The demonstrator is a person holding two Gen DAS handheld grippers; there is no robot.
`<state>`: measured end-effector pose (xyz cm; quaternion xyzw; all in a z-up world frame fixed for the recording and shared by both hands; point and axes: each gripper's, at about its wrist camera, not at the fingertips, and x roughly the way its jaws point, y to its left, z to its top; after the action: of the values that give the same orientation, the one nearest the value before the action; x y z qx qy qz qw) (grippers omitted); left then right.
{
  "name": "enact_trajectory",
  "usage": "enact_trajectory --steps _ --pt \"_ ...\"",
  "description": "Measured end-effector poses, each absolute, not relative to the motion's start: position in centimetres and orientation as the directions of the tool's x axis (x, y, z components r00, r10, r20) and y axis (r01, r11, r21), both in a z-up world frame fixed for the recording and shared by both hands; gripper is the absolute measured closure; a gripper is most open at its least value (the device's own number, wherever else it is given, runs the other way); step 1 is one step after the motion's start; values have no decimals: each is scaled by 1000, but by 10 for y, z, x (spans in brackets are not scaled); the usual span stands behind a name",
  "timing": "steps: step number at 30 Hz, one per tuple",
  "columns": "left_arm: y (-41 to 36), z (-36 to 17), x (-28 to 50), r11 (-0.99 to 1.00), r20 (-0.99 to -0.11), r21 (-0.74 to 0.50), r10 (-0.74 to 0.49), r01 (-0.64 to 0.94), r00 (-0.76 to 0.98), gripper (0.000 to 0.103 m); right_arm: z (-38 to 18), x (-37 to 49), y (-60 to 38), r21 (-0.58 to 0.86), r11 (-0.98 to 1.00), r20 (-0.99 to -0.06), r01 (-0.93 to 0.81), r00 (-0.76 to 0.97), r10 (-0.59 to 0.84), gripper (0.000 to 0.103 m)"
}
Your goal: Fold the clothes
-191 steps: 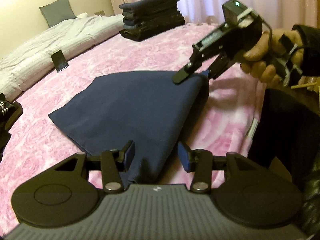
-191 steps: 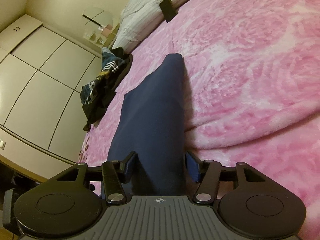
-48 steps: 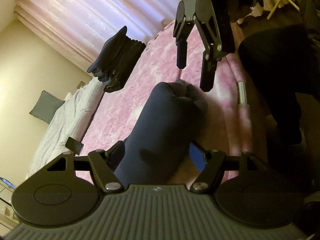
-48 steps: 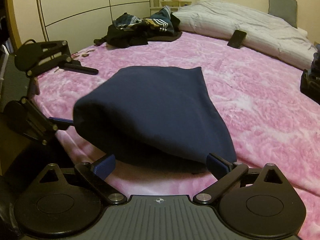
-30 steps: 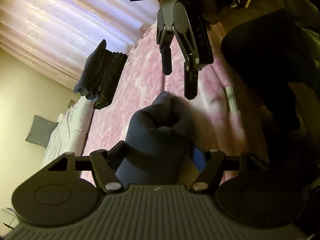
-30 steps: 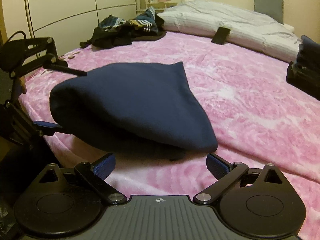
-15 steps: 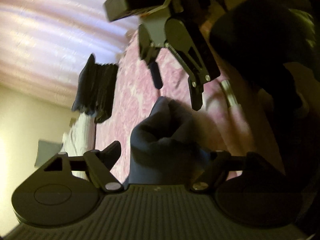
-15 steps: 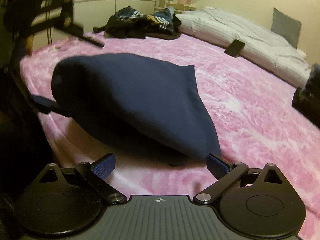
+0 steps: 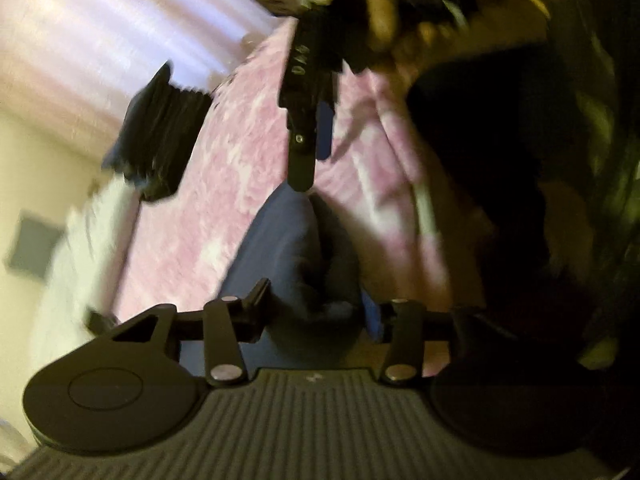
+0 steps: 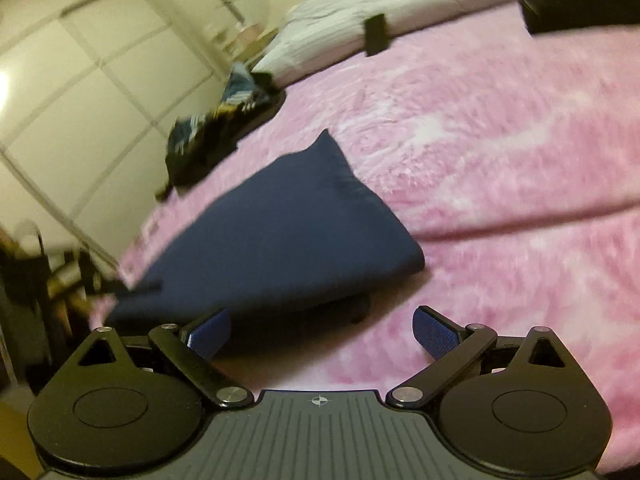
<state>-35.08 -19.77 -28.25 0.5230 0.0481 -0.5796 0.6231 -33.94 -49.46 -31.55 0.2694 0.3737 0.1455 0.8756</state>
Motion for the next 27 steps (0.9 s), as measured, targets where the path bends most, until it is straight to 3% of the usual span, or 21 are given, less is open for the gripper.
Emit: enact_trajectory --steps 4,9,11,12,14,22,27 --pt "-199 -260 -352 -96 -649 515 -692 852 315 57 -318 -324 -502 637 771 -559 3 691 459 3" --pt "-232 -268 -359 -70 -664 573 -625 817 412 55 -328 -315 -511 705 706 -535 69 706 465 6" --pt "-244 -284 -363 -123 -688 613 -569 780 450 65 -330 -312 -513 726 681 -529 96 711 463 57" --pt "-246 -289 -366 -142 -694 625 -551 767 463 79 -330 -311 -515 726 677 -539 121 711 451 60" --pt "-244 -292 -369 -147 -694 637 -536 757 480 85 -325 -309 -518 721 683 -537 117 717 445 81" --pt "-201 -276 -381 -38 -682 626 -511 779 523 91 -296 -307 -500 734 677 -449 -55 708 544 88" --pt "-201 -298 -384 -35 -722 583 -479 812 498 91 -311 -310 -487 686 727 -527 -31 669 525 88"
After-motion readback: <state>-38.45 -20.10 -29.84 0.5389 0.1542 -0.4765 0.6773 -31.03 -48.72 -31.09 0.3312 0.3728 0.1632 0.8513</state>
